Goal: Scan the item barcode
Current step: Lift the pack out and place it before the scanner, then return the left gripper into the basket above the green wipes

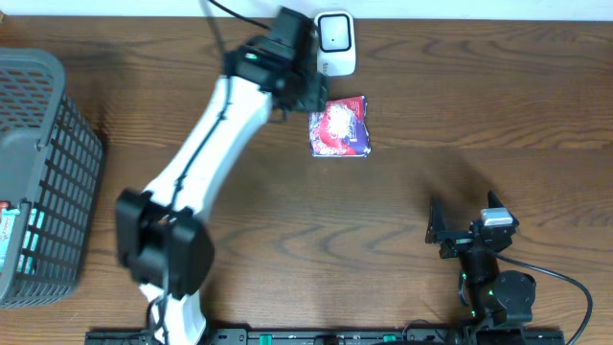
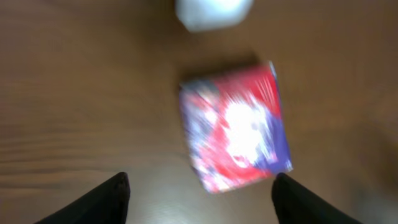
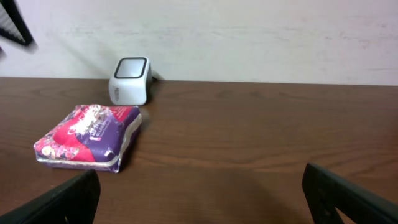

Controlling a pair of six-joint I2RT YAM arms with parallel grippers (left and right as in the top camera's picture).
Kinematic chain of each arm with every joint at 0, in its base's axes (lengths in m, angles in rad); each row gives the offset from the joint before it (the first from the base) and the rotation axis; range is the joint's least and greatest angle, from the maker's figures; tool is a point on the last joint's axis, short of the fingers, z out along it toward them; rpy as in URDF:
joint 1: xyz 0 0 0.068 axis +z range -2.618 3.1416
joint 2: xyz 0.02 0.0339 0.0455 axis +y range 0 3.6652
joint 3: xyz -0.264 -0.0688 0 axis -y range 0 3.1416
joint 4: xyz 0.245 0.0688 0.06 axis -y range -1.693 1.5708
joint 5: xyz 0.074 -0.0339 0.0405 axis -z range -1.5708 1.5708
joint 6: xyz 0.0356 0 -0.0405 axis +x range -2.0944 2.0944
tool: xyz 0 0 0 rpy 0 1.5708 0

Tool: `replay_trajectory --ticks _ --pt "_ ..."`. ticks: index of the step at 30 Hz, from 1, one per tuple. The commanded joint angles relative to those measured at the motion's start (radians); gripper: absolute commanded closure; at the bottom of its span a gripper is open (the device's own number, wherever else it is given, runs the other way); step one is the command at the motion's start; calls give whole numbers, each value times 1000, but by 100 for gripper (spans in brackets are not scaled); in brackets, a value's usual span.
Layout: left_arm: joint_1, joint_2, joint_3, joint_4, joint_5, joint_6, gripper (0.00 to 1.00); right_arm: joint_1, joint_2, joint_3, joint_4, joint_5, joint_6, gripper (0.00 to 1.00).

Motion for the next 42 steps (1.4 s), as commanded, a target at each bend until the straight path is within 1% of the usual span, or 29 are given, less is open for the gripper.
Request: replay_trajectory --ticks 1,2,4,7,9,11,14,16,21,25,28,35,38,42 --pt "103 -188 10 32 -228 12 24 -8 -5 -1 -4 -6 0 1" --pt "129 -218 10 38 -285 11 21 -8 -5 -1 -4 -6 0 1" --pt "201 -285 10 45 -417 11 20 -8 -5 -1 -4 -6 0 1" --pt "335 -359 10 54 -522 2 14 -8 -5 -1 -4 -6 0 1" --pt "460 -398 10 61 -533 -35 12 -8 -5 -1 -4 -6 0 1" --pt "585 -420 10 65 -532 -97 11 -8 -5 -1 -4 -6 0 1" --pt "783 -422 10 60 -532 -200 11 -8 -5 -1 -4 -6 0 1" --pt "894 -404 10 42 -532 -246 11 -8 -5 -1 -4 -6 0 1" --pt "1093 -325 -10 -66 -532 -351 11 -8 -5 -1 -4 -6 0 1" --pt "1165 -227 -38 -147 -520 -439 12 -8 -5 -1 -4 -6 0 1" --pt "1175 -141 -50 -163 -485 -439 12 -8 -5 -1 -4 -6 0 1" --pt "1179 71 -50 -180 -493 -439 13 -8 -5 -1 -4 -6 0 1" --pt "1186 146 -50 -181 -522 -438 13 -8 -5 -1 -4 -6 0 1" --pt "1204 222 -50 -185 -513 -438 12 -8 -5 -1 -4 -6 0 1"
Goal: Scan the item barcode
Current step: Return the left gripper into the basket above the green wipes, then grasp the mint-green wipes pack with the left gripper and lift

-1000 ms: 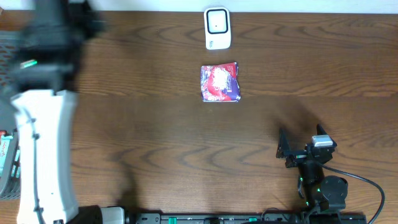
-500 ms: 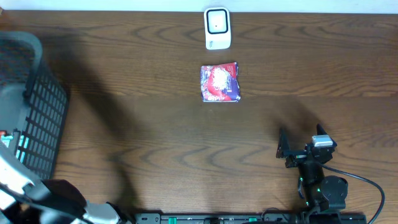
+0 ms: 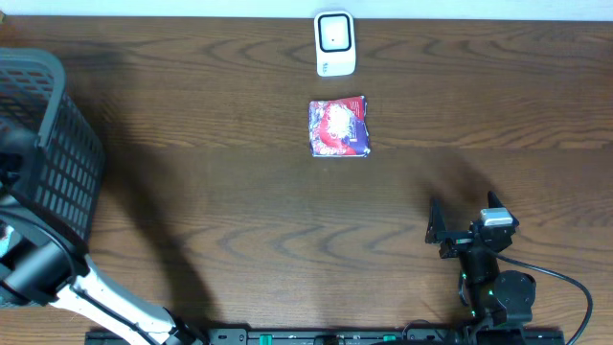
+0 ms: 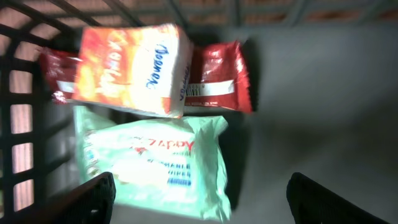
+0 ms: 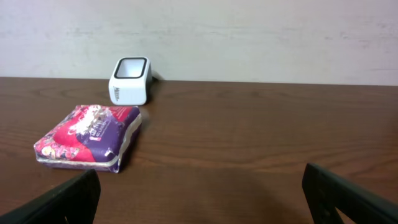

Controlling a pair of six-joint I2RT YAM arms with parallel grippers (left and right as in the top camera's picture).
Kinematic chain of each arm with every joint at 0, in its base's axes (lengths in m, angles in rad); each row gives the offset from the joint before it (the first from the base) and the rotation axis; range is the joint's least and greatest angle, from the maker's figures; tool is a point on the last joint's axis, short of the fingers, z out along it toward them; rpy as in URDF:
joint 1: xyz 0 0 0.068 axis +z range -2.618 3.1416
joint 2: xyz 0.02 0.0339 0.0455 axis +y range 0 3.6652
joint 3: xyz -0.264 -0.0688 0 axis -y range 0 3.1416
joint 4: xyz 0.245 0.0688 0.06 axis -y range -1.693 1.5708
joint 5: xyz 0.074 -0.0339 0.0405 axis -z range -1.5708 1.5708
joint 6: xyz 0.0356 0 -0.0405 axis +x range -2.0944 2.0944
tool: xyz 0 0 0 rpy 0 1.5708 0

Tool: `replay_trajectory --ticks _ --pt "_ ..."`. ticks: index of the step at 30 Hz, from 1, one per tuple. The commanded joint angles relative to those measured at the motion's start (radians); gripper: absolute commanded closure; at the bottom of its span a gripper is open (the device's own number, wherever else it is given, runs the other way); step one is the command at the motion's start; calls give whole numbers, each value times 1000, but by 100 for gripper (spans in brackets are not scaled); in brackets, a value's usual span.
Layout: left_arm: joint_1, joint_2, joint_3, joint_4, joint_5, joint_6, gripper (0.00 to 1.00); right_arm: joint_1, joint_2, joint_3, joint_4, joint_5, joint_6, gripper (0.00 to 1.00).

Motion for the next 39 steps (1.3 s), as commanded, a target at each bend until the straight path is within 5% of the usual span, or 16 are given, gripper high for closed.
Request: replay_trajectory --ticks 1,11,13,15,18,26,39 --pt "21 50 -9 -10 -16 -12 13 -8 -5 -1 -3 -6 0 1" --pt "27 156 -10 -54 21 -13 13 -8 -5 -1 -3 -6 0 1" --pt "27 165 -15 -54 20 -12 33 -8 -5 -1 -3 -6 0 1" --pt "27 171 -21 -55 20 -12 69 -8 -5 -1 -3 -6 0 1" --pt "27 169 -20 -54 21 -13 92 -8 -5 -1 -3 -6 0 1" --pt "27 31 45 -49 196 -13 93 -8 -5 -1 -3 -6 0 1" --pt "9 -584 52 158 505 -13 93 -8 -5 -1 -3 -6 0 1"
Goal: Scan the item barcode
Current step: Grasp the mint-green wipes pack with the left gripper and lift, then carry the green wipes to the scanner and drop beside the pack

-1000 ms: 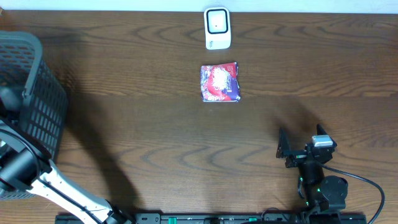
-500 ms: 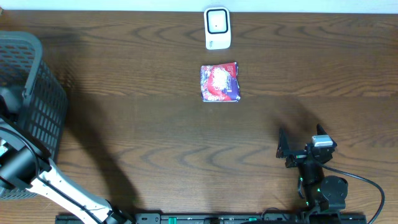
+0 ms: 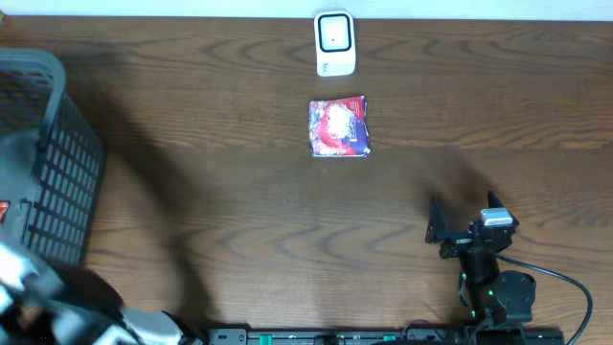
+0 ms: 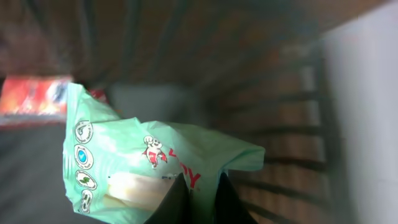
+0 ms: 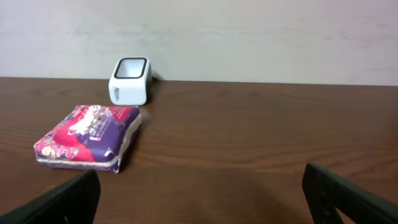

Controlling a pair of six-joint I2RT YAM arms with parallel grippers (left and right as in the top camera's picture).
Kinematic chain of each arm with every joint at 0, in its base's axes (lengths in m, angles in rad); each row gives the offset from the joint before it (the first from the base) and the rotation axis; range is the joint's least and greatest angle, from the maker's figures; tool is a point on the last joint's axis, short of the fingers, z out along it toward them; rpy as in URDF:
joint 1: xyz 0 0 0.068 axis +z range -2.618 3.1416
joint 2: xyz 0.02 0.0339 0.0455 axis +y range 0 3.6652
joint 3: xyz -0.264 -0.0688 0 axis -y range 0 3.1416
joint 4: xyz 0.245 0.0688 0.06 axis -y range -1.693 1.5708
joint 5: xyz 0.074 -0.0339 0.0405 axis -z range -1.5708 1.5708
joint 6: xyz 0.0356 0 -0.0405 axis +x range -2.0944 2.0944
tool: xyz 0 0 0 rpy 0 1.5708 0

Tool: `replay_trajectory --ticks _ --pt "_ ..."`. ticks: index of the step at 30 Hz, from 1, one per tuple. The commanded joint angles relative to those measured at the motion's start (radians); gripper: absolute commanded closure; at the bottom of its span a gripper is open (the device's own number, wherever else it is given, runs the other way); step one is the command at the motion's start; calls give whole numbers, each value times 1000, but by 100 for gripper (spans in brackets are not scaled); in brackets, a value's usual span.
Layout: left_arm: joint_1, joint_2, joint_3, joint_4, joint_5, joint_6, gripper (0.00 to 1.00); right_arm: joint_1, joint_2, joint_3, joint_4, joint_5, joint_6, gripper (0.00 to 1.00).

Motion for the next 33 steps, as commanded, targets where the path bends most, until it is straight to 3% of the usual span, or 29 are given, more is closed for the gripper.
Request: replay_trajectory --ticks 1,6,13,18,24,29,33 --pt "-20 -166 18 11 127 -10 93 -8 -5 -1 -3 -6 0 1" --pt "-124 -285 18 60 311 14 93 -8 -5 -1 -3 -6 0 1" --pt "-442 -256 18 123 331 239 93 -8 -5 -1 -3 -6 0 1" --pt "-672 -148 18 142 330 402 93 -8 -5 -1 -3 -6 0 1" --pt "-873 37 18 132 329 496 93 -8 -5 -1 -3 -6 0 1" --pt "-975 191 18 79 179 508 93 -8 -5 -1 -3 -6 0 1" --pt "-1035 307 18 43 169 508 93 -8 -5 -1 -3 -6 0 1"
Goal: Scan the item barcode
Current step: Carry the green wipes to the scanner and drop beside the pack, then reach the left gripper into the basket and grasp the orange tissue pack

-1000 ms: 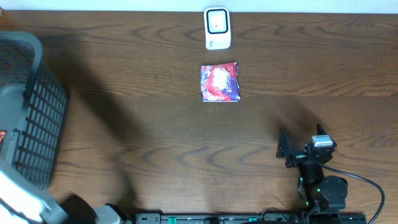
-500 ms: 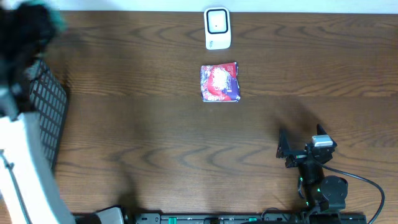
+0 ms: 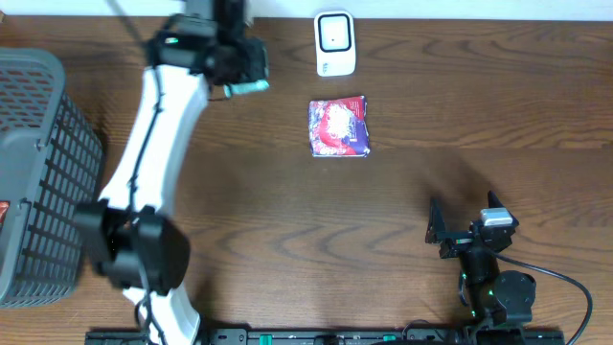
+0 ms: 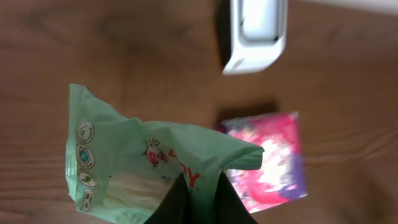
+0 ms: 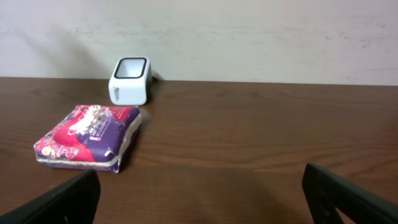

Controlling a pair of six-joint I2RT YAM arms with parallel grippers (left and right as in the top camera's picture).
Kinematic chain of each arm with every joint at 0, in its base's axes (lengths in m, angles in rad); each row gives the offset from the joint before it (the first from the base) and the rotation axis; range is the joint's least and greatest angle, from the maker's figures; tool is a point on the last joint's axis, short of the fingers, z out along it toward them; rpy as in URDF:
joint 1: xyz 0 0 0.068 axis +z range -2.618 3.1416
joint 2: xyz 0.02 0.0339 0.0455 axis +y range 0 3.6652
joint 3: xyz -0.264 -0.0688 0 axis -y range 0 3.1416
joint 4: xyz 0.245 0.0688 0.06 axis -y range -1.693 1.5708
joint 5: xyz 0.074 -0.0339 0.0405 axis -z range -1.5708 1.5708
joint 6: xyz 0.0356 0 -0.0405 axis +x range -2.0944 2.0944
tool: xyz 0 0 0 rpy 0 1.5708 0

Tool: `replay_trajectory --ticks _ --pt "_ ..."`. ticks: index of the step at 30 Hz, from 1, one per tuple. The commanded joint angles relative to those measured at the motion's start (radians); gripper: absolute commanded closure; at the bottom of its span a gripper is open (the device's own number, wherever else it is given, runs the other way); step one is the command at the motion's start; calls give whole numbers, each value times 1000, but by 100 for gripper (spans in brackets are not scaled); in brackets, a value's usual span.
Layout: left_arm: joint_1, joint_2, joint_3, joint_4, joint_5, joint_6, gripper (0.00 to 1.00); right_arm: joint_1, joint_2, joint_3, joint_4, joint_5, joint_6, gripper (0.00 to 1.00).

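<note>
My left gripper (image 4: 199, 190) is shut on a mint-green wipes packet (image 4: 143, 158), held above the table just left of the white scanner (image 4: 258, 31). From overhead, the left gripper (image 3: 239, 77) and a sliver of the green packet (image 3: 249, 88) sit left of the scanner (image 3: 334, 42). A pink-and-purple packet (image 3: 338, 126) lies flat on the table in front of the scanner. No barcode shows on the green packet. My right gripper (image 5: 199, 193) rests open at the near right, holding nothing.
A grey mesh basket (image 3: 43, 163) stands at the table's left edge with a red item showing inside. The pink-and-purple packet (image 5: 87, 137) and scanner (image 5: 130, 81) lie far ahead-left of the right arm (image 3: 479, 249). A pale wall runs behind the table.
My left gripper was inside the basket, shut on the green packet. Now it holds that packet over the table beside the scanner. The right arm and pink packet have not moved.
My left gripper was open above the pink packet by the scanner. Then it was open over the items in the basket, then shut on the green packet there. Now it holds that packet next to the scanner.
</note>
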Motion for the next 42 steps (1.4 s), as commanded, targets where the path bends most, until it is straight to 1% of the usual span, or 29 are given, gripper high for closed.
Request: replay_trajectory --ticks 1,7,9,10,11,12,13,14,16,20,23,27,30,32,33,34,35,38,42 --pt "-46 78 1 -20 -49 27 92 -8 -5 -1 -3 -6 0 1" --pt "-137 185 1 -33 -42 18 93 -8 -5 -1 -3 -6 0 1" --pt "-163 196 1 -36 -66 18 92 -8 -5 -1 -3 -6 0 1" --pt "-174 197 1 -37 -90 18 91 -8 -5 -1 -3 -6 0 1" --pt "-182 197 1 -39 -120 18 71 -8 -5 -1 -3 -6 0 1" --pt "-187 197 1 -40 -141 18 55 -8 -5 -1 -3 -6 0 1" --pt "-191 194 1 -43 -194 18 32 -8 -5 -1 -3 -6 0 1" --pt "-190 193 1 -45 -222 18 30 -8 -5 -1 -3 -6 0 1" --pt "-184 185 1 -52 -256 18 24 -8 -5 -1 -3 -6 0 1" --pt "-156 136 10 -54 -270 18 22 -8 -5 -1 -3 -6 0 1" --pt "-121 64 36 -54 -280 18 21 -8 -5 -1 -3 -6 0 1" --pt "-47 -67 61 -35 -377 18 21 -8 -5 -1 -3 -6 0 1" --pt "34 -174 61 -1 -481 17 21 -8 -5 -1 -3 -6 0 1" --pt "109 -240 61 25 -546 17 20 -8 -5 -1 -3 -6 0 1" --pt "143 -262 61 34 -573 17 13 -8 -5 -1 -3 -6 0 1" --pt "193 -287 61 43 -608 16 10 -8 -5 -1 -3 -6 0 1" --pt "277 -315 61 50 -649 -11 8 -8 -5 -1 -3 -6 0 1" --pt "440 -333 61 43 -671 -69 8 -8 -5 -1 -3 -6 0 1" --pt "649 -316 49 -5 -671 -146 8 -8 -5 -1 -3 -6 0 1"
